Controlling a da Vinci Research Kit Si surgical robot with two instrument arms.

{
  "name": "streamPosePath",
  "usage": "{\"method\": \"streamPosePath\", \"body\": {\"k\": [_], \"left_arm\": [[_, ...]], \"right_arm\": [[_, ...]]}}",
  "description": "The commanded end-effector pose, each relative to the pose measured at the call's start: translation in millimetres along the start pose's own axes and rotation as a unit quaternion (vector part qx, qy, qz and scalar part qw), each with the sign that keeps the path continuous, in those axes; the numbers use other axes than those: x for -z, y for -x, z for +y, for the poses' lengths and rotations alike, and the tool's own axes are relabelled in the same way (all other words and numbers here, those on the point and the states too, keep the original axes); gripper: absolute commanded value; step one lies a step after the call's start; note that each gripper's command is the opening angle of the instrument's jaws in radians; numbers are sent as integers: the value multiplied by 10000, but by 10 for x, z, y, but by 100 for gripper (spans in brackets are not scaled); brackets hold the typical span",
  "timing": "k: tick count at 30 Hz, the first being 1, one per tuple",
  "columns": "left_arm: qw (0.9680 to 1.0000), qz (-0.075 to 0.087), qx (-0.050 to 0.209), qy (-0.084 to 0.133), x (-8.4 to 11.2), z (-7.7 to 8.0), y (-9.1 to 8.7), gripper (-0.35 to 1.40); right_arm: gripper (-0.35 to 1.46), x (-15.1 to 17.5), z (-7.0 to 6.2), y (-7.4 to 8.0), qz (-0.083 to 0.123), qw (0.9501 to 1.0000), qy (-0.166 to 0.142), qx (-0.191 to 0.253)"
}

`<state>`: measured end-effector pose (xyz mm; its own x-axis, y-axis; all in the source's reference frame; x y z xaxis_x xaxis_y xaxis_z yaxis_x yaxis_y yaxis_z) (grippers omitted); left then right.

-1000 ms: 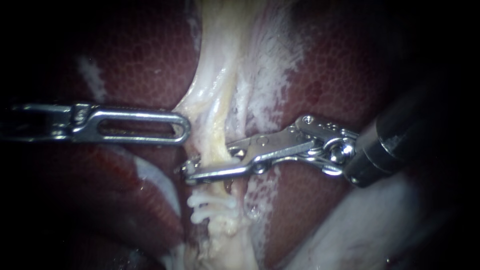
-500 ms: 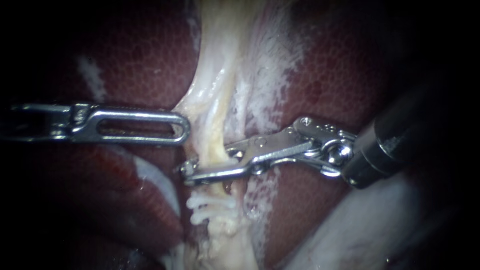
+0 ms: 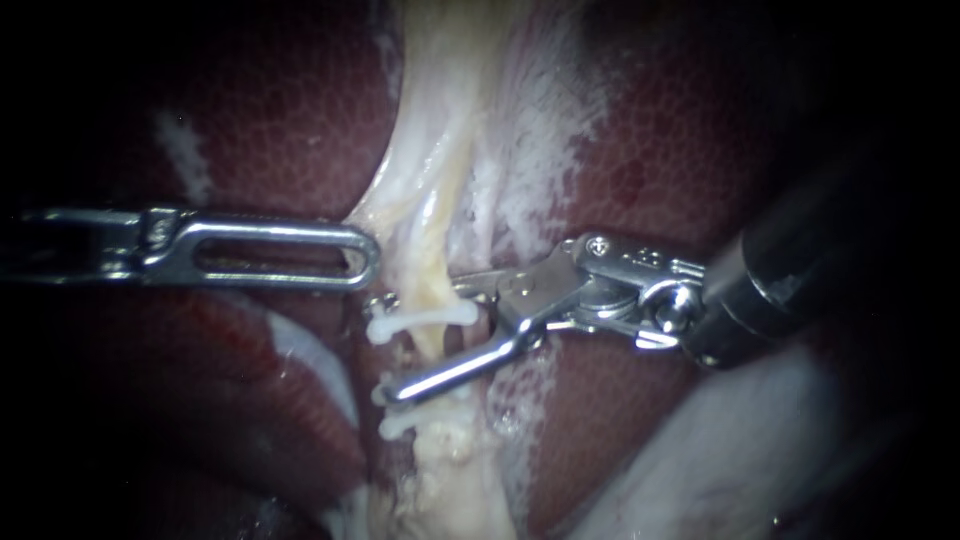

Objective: Going back third clip left tube

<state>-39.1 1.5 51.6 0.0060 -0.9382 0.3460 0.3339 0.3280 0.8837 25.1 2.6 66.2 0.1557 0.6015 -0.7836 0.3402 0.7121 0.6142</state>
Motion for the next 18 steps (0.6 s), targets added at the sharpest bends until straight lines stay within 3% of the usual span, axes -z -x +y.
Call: {"method": "streamPosePath", "body": {"k": [1, 11, 18], "left_arm": [[10000, 0, 0, 1, 0, 0, 0, -35], [10000, -2, -2, 4, -1, 0, 0, -35], [10000, -2, -3, 4, -1, 0, -1, -35]], "right_arm": [[58, 0, 0, 1, 0, 10000, 0, 10], [56, -17, -1, 16, -32, 9999, -75, 63], [56, -17, 2, 17, -78, 9978, -71, 651]]}}
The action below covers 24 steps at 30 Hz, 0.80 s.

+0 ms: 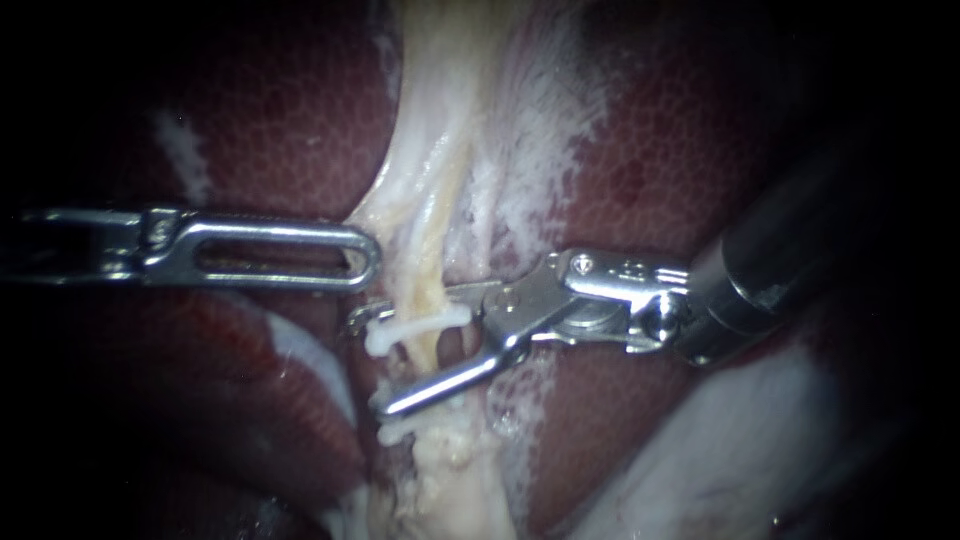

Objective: Going back third clip left tube

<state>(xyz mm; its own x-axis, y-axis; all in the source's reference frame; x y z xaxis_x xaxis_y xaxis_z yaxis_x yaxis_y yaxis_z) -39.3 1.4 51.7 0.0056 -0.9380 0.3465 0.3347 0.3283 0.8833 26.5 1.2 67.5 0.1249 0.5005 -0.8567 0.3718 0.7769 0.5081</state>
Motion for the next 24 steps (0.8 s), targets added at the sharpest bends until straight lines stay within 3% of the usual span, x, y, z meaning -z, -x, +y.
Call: {"method": "streamPosePath", "body": {"k": [1, 12, 16, 24], "left_arm": [[10000, 0, -1, -1, 0, 0, 0, -35], [10000, 3, -2, -3, 1, 0, 0, -35], [10000, 3, -2, -4, 1, 0, 0, -35], [10000, 6, -2, -8, 3, 1, 0, -35]], "right_arm": [[56, 2, 1, 0, -6, 9999, 3, 101], [56, 34, 5, 6, -20, 9998, 98, 148], [58, 50, 4, 6, -31, 9996, 261, 131], [60, 86, -11, -7, -47, 9985, 531, 92]]}}
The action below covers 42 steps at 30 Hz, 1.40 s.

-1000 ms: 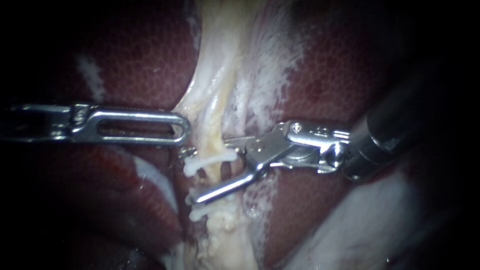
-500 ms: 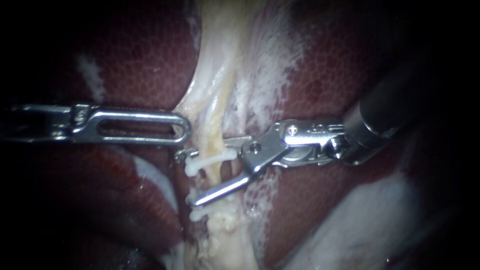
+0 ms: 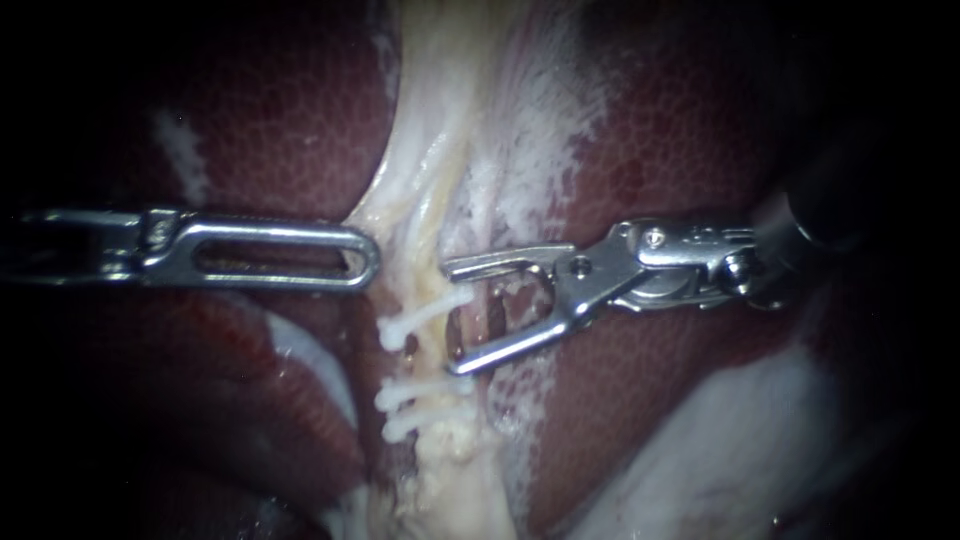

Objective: Going back third clip left tube

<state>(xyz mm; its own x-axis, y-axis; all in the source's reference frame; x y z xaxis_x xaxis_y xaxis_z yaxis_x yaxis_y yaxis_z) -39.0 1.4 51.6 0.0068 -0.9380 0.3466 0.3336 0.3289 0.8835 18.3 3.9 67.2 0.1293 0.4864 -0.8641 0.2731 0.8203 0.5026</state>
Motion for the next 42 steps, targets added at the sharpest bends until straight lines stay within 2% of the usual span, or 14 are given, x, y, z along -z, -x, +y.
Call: {"method": "streamPosePath", "body": {"k": [1, 9, 16, 19, 30, 42], "left_arm": [[10000, 1, 1, -3, 0, 0, 0, -35], [10000, 1, 1, -3, 0, 0, 0, -35], [10000, 1, 1, -3, 0, 1, 0, -35], [10000, 1, 1, -4, 0, 1, 0, -35], [10000, 0, 0, -2, -1, 2, 0, -35], [10000, -16, -17, 19, -11, 6, -5, -35]], "right_arm": [[60, 5, -2, -2, 1, 10000, 12, 12], [60, 52, -24, -19, -31, 9998, 151, -89], [60, 73, -47, -24, -87, 9997, 213, -128], [60, 78, -52, -27, -111, 9997, 197, -78], [60, 100, -54, -43, -176, 9995, 250, 52], [60, 97, -57, -42, -172, 9995, 255, 61]]}}
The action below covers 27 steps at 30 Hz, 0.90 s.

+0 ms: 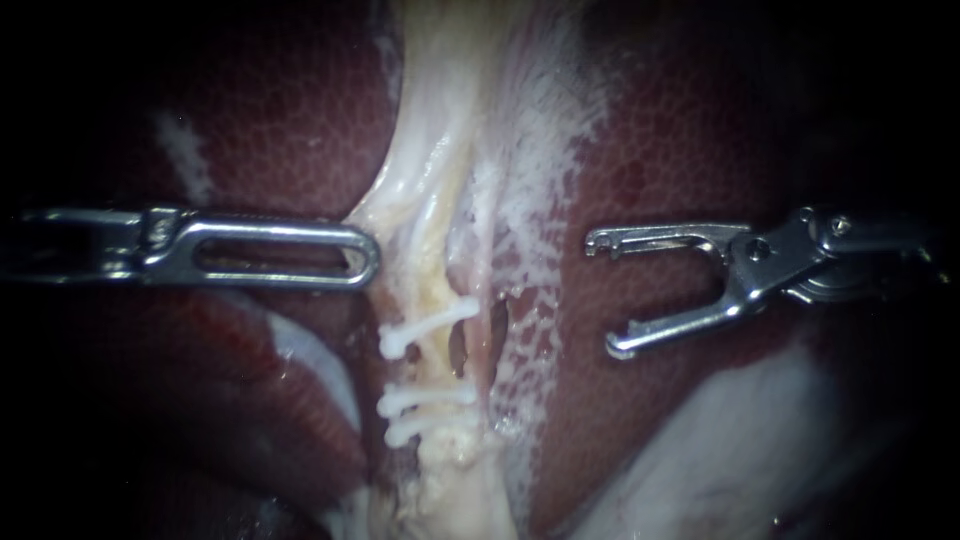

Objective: Going back third clip left tube

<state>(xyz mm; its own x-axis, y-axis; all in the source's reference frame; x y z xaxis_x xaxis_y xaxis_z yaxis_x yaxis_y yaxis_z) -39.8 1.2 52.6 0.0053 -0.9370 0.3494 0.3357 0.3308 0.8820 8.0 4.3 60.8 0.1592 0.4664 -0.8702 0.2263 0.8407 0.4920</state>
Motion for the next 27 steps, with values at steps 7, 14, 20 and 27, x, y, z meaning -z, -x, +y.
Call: {"method": "streamPosePath", "body": {"k": [7, 14, 20, 27], "left_arm": [[9999, -35, -93, 24, -23, 16, -16, -35], [10000, 6, -83, 32, -43, 34, -17, -35], [10000, -2, -83, 42, -49, 35, -17, -35], [10000, 11, -83, 49, -49, 35, -17, -35]], "right_arm": [[60, -2, -2, 0, 5, 10000, 5, 1], [60, -6, -4, -2, 15, 10000, 10, 2], [60, -7, -5, -3, 18, 10000, 12, 2], [60, -7, -5, -3, 19, 10000, 13, 1]]}}
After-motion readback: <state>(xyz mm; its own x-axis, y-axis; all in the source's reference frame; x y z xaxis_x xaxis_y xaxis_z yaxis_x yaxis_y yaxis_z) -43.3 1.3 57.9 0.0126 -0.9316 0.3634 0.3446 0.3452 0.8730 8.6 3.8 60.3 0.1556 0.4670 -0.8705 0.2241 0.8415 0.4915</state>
